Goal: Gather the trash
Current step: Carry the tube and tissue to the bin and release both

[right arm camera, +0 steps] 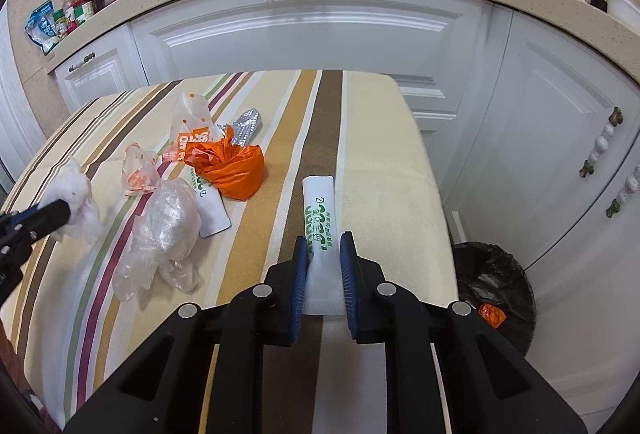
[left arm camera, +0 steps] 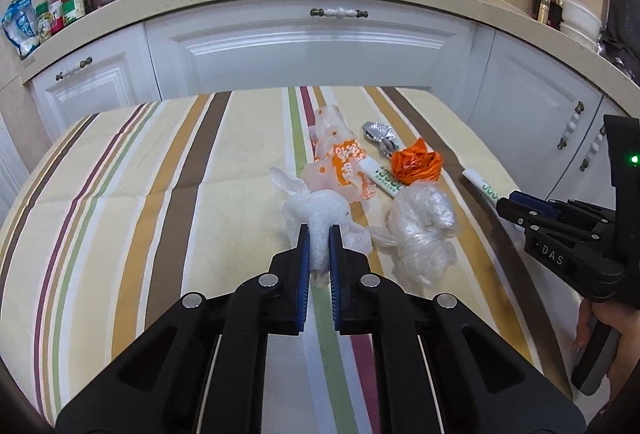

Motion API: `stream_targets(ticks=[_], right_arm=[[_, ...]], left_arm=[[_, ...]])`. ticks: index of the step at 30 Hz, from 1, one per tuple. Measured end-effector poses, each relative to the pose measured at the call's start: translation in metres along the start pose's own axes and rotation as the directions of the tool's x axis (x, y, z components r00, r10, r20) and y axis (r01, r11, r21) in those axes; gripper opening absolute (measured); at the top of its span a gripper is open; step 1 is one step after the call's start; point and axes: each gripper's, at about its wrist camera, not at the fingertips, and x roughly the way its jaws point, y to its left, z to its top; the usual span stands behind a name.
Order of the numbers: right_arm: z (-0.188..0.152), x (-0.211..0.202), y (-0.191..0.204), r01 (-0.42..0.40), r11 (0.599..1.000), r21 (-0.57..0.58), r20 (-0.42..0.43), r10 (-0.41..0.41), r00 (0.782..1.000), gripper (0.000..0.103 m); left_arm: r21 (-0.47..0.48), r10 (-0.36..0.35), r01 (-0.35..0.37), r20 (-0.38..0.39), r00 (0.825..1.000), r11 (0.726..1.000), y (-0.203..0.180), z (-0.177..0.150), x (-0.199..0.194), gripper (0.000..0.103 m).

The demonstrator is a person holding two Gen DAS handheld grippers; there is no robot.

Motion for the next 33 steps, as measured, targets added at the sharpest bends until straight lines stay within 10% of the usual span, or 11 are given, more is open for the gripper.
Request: stream_targets(ticks=[14,33], right_arm=[[-0.015,-0.055,-0.064,0.124,0.988,0.089,0.084,-0.132,0.988,0.018],[-0.049,-0.072,-0.183,0.284,0.925,0.251,0.079,-0.312,0.947,0.018]], left_arm=[[0.101,-0.166,0.166,0.001,0.986,0.981,-0.084,0.019,-0.006,0.009],[0.314,-0.325,0.332,-0.077,0.943,0.889,-0.277,0.029,0.04,0.009]])
